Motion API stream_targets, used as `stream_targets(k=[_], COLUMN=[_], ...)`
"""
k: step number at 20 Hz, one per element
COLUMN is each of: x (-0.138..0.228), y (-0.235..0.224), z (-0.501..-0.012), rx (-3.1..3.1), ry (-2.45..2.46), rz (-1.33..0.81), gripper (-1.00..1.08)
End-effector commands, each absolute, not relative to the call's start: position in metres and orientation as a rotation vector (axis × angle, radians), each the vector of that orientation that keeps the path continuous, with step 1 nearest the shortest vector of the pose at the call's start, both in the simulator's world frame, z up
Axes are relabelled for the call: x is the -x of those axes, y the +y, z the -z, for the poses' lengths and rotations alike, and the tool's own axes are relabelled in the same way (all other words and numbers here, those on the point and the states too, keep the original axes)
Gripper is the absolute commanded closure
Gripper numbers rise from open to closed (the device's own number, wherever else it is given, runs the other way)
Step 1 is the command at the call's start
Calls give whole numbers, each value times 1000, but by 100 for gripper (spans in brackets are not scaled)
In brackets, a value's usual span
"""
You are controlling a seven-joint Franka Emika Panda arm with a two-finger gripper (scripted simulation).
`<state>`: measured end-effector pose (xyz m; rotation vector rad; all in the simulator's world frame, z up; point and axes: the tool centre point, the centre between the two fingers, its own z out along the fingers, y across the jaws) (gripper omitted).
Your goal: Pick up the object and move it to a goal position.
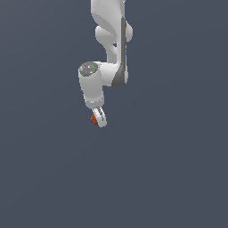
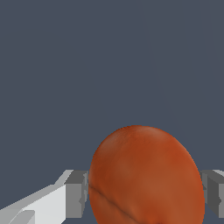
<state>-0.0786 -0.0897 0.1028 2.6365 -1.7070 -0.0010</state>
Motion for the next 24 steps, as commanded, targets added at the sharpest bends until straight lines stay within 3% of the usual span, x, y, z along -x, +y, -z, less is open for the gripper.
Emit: stream_targets(k=[1,24], x=[73,15], y=[-95,-147], z=[-124,-341], rx=[-2636,-2635], ry=[-1708,-1707], rz=[-3,-2], gripper=[108,108])
